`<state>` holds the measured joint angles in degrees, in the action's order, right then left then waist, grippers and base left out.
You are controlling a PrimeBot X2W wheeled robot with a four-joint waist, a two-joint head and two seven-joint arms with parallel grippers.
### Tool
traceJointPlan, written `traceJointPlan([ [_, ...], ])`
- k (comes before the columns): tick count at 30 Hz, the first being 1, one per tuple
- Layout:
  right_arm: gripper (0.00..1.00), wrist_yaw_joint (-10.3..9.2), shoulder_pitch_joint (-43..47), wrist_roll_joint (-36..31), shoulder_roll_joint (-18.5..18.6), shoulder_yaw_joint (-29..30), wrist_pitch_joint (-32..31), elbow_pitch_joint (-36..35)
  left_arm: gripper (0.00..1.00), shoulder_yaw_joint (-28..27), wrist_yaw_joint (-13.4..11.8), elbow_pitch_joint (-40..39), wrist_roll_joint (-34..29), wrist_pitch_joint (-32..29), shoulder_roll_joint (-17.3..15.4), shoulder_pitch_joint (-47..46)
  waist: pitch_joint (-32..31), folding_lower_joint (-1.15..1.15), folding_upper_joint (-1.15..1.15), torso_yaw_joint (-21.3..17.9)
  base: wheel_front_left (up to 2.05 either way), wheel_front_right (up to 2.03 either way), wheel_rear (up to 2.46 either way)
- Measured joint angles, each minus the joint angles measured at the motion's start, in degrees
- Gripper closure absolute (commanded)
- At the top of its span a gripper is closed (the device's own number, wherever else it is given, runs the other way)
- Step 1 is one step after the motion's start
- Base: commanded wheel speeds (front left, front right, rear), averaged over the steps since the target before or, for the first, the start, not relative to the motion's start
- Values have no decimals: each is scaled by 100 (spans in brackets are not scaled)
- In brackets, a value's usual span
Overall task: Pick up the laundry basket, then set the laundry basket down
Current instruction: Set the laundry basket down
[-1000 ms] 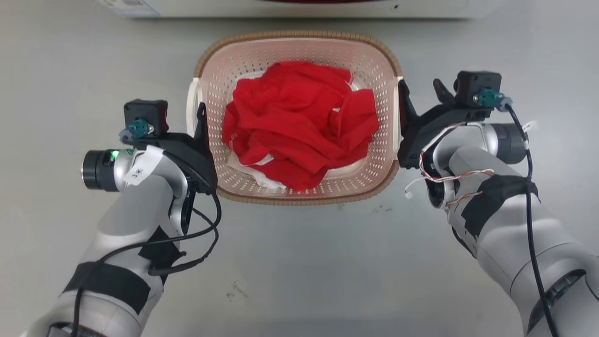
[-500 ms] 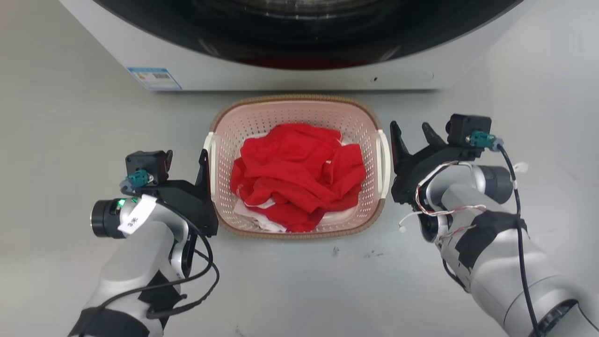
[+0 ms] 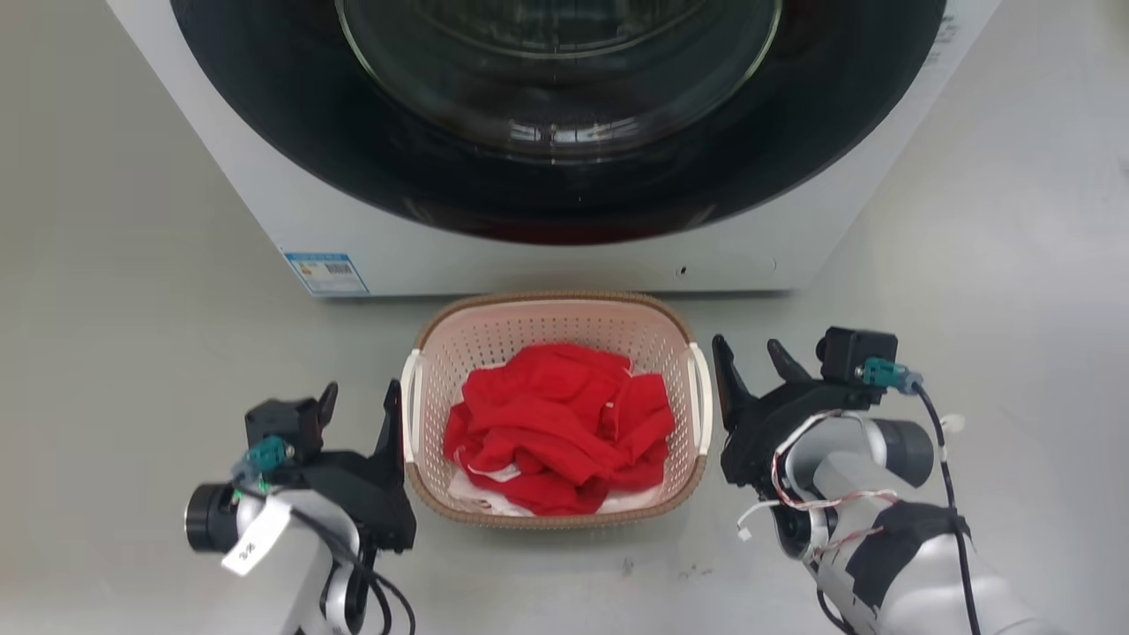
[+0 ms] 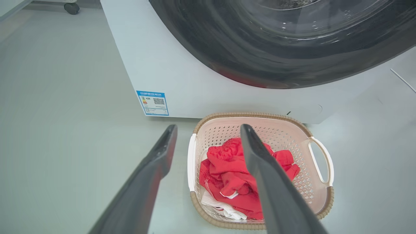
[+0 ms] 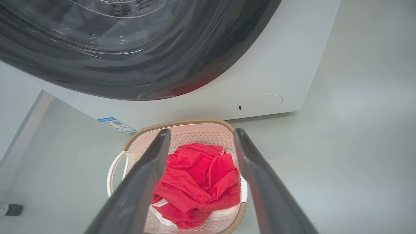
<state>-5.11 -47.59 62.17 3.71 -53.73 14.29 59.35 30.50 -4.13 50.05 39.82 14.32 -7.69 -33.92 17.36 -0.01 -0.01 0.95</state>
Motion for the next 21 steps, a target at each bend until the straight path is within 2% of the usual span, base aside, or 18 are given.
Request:
traceJointPlan([
  [8, 0, -51, 859, -361, 131, 368, 1, -586, 0, -183, -100, -748, -270, 0, -115, 1044, -681, 0, 0, -8, 0, 0, 0],
  [21, 0, -180, 2608, -1177, 300, 1020, 0, -1994, 0, -587, -245, -2212, -756, 0, -304, 2903, -1756, 0, 0, 22, 0, 0, 0],
])
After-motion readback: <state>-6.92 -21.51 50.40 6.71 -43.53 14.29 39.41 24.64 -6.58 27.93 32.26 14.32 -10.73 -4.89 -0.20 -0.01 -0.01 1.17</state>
